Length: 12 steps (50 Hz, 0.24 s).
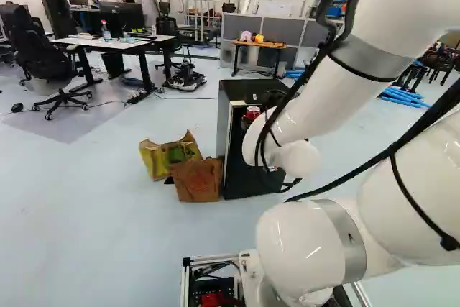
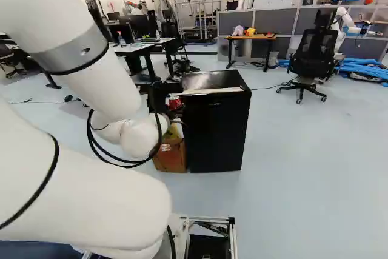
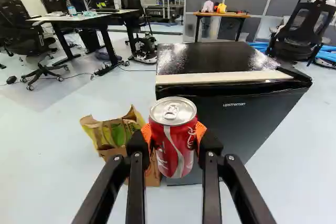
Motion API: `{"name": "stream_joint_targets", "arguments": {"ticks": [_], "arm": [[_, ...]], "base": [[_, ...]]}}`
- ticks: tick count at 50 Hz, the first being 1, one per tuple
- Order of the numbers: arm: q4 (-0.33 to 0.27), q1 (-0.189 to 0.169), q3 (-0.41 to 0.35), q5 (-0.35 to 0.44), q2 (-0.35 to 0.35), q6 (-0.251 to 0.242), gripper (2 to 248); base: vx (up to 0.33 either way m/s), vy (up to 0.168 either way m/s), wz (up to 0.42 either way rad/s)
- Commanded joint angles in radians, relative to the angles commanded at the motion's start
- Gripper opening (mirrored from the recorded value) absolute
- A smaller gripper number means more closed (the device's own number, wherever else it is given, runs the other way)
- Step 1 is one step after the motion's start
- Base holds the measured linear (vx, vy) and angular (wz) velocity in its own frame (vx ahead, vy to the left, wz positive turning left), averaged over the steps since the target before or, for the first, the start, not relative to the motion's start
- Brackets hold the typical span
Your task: Grab a drink from the fridge
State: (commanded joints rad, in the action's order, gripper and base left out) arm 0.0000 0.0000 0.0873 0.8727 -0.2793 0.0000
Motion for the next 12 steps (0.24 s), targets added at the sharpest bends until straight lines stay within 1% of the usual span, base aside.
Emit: {"name": "stream_joint_targets", "arguments": {"ticks": [12], "arm": [[0.0,0.0,0.0,0.0,0.0,0.0,99]], "base": [[0.0,0.0,0.0]]}}
